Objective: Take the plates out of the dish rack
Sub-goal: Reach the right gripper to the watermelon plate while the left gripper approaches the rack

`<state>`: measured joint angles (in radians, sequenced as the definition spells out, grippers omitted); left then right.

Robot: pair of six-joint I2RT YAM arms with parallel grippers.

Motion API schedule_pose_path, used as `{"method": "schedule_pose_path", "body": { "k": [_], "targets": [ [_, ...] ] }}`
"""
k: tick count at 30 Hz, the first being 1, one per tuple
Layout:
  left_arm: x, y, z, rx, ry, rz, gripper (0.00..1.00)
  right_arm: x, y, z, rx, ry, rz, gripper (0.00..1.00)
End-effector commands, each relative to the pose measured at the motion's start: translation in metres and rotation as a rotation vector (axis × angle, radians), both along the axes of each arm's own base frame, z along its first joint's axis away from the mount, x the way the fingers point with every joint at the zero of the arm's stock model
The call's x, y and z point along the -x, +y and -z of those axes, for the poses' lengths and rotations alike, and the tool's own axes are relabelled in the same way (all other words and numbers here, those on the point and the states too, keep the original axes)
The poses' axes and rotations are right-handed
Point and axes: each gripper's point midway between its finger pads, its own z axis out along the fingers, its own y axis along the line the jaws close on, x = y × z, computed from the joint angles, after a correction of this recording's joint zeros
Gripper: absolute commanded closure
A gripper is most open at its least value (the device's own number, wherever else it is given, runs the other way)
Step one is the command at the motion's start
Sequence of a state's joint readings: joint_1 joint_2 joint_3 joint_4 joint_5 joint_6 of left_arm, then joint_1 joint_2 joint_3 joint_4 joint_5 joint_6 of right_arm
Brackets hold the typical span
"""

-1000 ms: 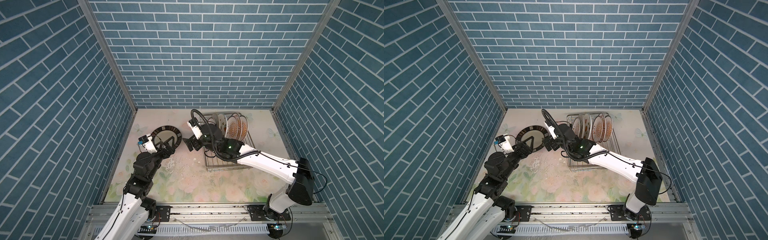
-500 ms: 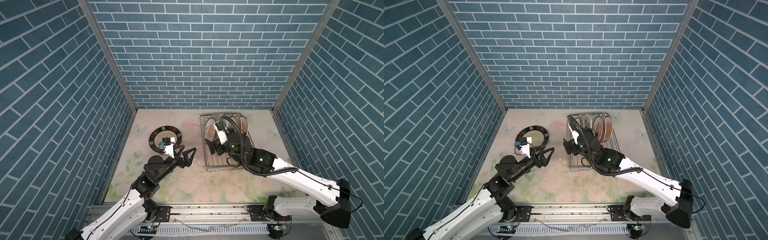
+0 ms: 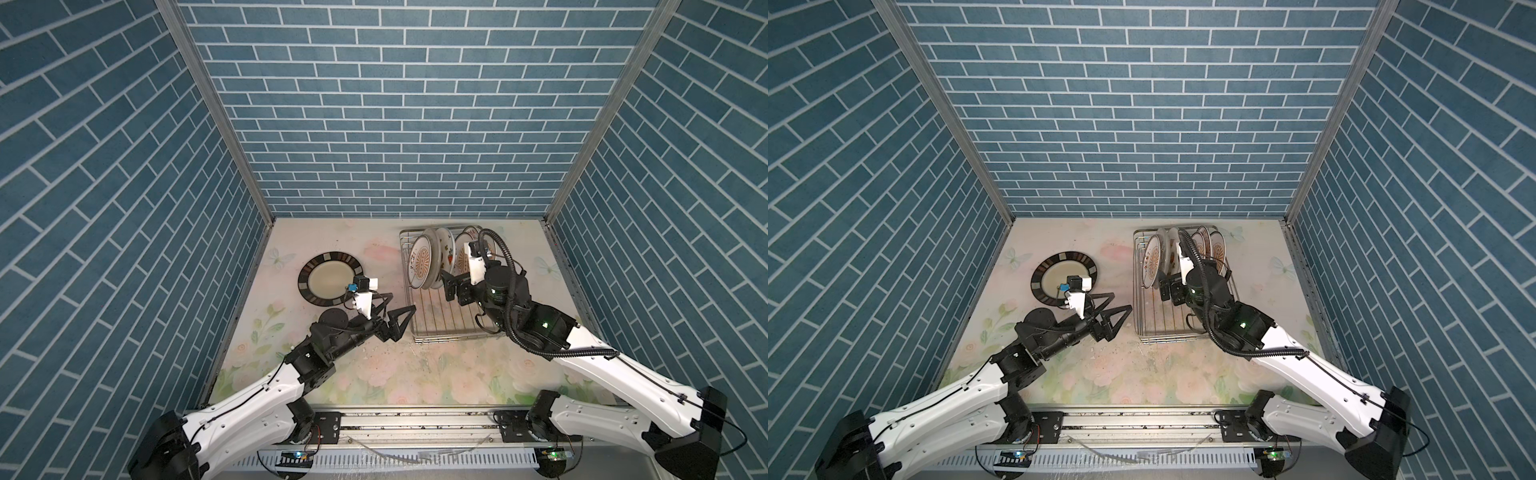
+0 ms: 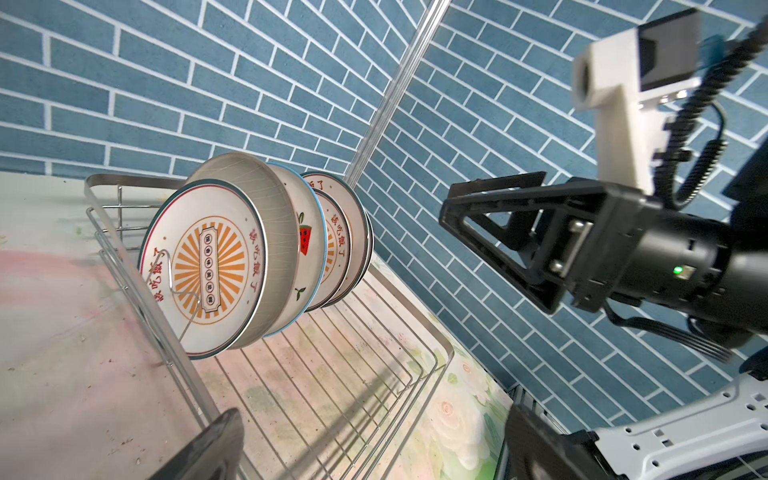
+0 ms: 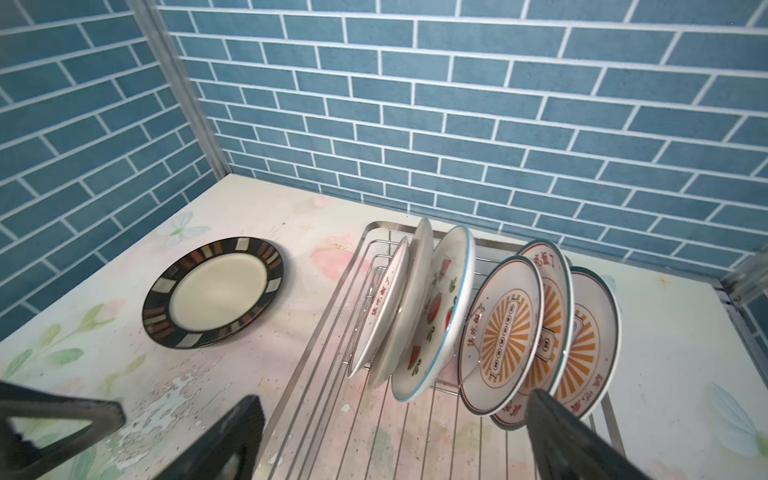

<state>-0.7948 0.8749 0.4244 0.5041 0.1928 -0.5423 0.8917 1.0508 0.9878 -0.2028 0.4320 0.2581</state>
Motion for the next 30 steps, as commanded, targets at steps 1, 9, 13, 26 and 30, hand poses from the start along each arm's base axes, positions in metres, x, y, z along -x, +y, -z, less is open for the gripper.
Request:
{"method": "schedule_pose_path", "body": {
  "k": [1, 9, 13, 26, 30],
  "targets": [
    [-0.001, -0.003, -0.023, 0.062, -0.074, 0.002, 0.00, -0.005, 0.009, 0.000, -0.043, 0.062, -0.017, 0.01],
    [-0.014, -0.010, -0.020, 0.057, -0.051, -0.026, 0.00, -0.036, -0.022, 0.002, -0.060, -0.001, 0.208, 0.06],
    [-0.029, -0.007, -0.012, -0.005, -0.017, -0.100, 0.00, -0.052, -0.024, 0.009, -0.018, 0.048, 0.215, 0.16],
    [-0.066, -0.028, -0.001, -0.090, -0.033, -0.168, 0.00, -0.094, -0.003, 0.044, 0.087, 0.156, 0.169, 0.36],
    [-0.072, -0.029, 0.002, -0.100, -0.042, -0.188, 0.00, -0.103, 0.001, 0.057, 0.098, 0.193, 0.160, 0.40]
  ]
}}
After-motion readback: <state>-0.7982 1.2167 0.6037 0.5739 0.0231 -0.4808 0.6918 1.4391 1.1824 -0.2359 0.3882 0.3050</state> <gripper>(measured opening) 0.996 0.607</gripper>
